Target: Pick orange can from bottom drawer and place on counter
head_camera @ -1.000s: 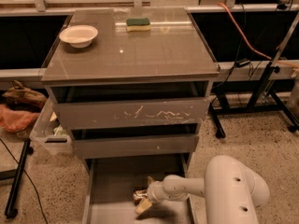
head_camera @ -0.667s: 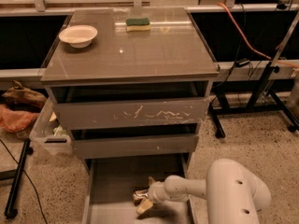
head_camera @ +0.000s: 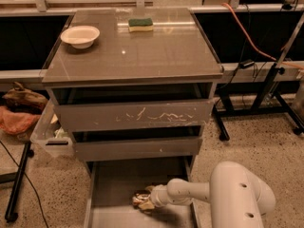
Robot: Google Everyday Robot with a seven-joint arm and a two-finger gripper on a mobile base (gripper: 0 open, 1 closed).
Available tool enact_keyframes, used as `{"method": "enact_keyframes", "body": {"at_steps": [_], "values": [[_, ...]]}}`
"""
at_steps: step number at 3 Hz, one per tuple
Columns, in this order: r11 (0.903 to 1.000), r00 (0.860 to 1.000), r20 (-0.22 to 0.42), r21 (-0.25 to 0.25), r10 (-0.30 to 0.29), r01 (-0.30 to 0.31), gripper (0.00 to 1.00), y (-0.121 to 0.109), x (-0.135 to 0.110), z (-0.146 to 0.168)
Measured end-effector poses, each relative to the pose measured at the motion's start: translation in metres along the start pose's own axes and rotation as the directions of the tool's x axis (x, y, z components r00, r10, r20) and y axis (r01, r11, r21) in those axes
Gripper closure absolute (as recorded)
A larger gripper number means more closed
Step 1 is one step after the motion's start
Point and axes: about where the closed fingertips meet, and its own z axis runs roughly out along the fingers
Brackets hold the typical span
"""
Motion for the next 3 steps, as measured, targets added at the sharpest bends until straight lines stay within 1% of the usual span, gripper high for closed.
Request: {"method": "enact_keyframes", "body": {"at_steps": [2, 3], "values": [[1.0, 1.0, 0.0, 0.0, 0.0, 0.0, 0.89, 0.0, 0.0, 0.0], [1.0, 1.0, 0.019, 0.002, -0.004, 0.004, 1.0, 0.007, -0.02, -0.019]]}}
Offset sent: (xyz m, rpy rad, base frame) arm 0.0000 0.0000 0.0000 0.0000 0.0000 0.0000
